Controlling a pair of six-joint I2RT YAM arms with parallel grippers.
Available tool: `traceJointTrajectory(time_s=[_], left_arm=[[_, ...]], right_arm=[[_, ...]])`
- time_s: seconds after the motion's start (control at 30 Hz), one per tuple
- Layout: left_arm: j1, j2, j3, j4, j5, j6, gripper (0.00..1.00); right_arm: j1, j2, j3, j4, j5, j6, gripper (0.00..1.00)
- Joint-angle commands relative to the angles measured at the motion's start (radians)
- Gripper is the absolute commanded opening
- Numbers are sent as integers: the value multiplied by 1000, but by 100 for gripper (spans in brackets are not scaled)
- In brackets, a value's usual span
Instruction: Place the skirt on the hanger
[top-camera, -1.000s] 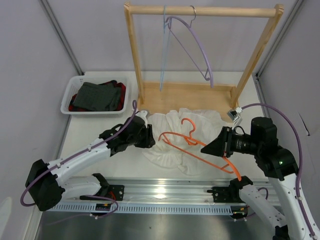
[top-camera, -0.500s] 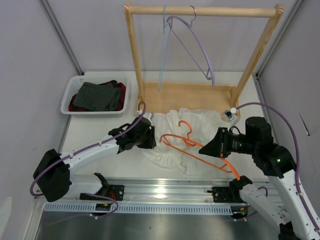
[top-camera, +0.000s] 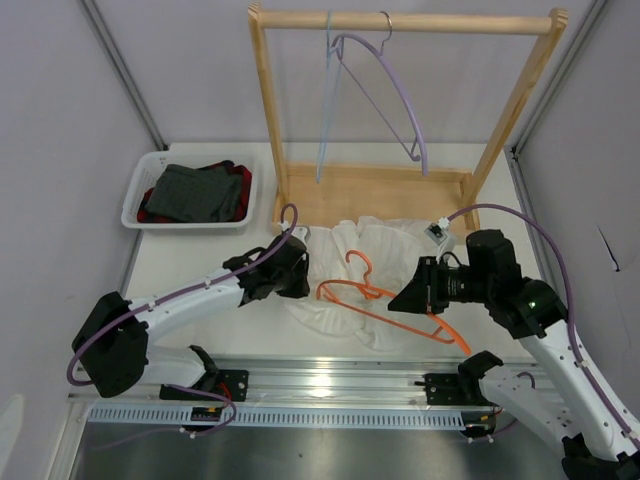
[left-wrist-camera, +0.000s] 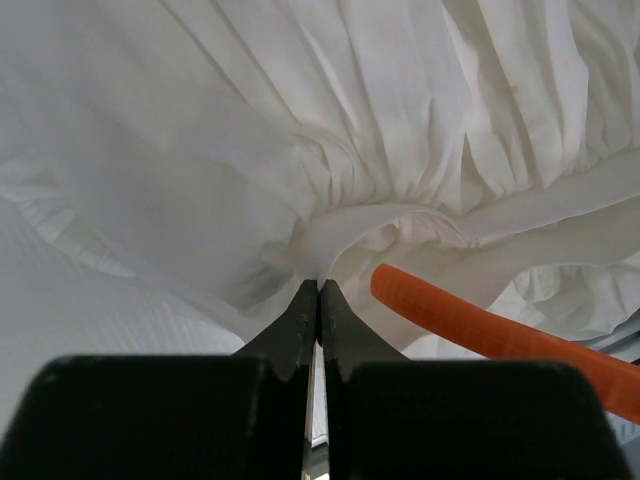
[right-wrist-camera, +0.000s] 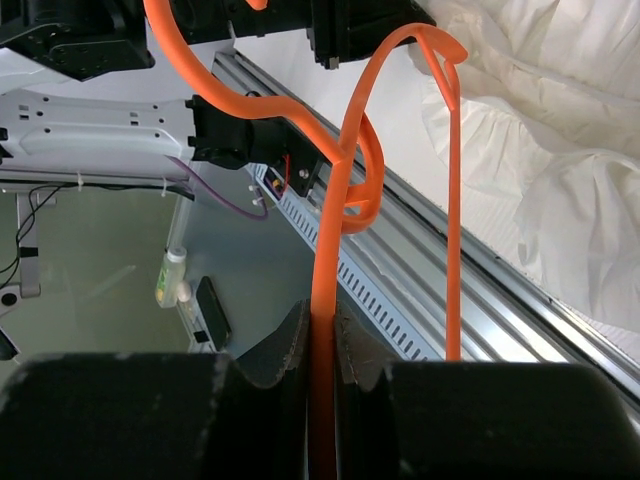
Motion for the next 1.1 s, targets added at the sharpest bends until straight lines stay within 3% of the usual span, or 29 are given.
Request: traceJointTrajectory(time_s=[0.0, 0.37, 0.67, 1.07], left_arm=[[-14, -11, 40, 21, 5, -1, 0], [-45, -60, 119, -53, 20, 35, 0], [-48, -138, 155, -100, -69, 43, 0], [-88, -218, 130, -5, -32, 69, 0]], right_arm=[[20, 14, -16, 93, 5, -18, 0], [48, 106, -15, 243, 16, -67, 0], [88, 135, -75, 291, -4, -76, 0], [102, 140, -230, 651, -116, 25, 0]])
